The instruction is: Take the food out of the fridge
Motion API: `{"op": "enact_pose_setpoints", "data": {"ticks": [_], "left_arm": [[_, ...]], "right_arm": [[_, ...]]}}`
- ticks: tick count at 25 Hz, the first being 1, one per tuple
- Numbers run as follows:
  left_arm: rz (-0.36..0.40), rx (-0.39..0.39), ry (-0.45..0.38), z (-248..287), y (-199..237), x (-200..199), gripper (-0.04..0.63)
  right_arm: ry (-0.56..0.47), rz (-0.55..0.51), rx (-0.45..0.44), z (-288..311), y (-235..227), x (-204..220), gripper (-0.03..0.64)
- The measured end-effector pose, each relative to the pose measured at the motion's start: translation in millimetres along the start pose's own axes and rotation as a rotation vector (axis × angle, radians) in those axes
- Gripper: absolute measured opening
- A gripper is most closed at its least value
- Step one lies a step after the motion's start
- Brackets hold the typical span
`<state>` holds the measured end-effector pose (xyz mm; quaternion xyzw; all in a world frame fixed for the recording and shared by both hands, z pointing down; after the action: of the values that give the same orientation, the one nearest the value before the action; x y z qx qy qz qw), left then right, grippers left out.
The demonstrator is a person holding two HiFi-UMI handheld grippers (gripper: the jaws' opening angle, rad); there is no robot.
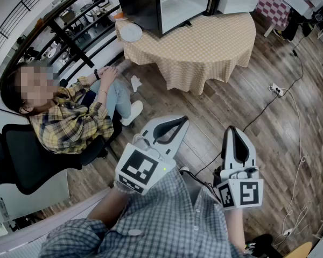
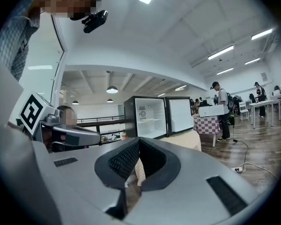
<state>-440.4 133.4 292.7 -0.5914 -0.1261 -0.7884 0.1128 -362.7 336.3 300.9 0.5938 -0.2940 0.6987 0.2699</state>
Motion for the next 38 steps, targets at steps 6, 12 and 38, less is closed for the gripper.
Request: {"op": "enact_pose_setpoints", "data": {"ticks": [6,12,38], "left_arm": [[0.011,0.003,0.001,6.6,-8.5,-3.2,0.006],[0.006,-0.012,0.001,8.1,-13.5,-1.7,0.006],[0.022,-0.087,-0.003,63.6,-36.9,-6.8,0.006]], "right_arm": [[-0.001,0.002,-0.009,-2.5,-5.6,-0.3,0.009],[-0.001,-0.01,-0.012,-4.8,-9.4,2.2,0.009],[0.009,-0.023,-0.017,-7.5,-78.0,10.7,0.009]]}}
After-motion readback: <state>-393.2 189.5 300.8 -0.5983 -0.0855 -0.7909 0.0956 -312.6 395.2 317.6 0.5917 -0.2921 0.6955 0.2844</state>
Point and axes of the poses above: the fingertips, and each gripper's own axes: z forward along the fingers, y to its left, x out of its underside, the point moved 10 cm from there along -z, backward along the fingers, and after that the axes turned 5 degrees about x, right-handed, at the moved point
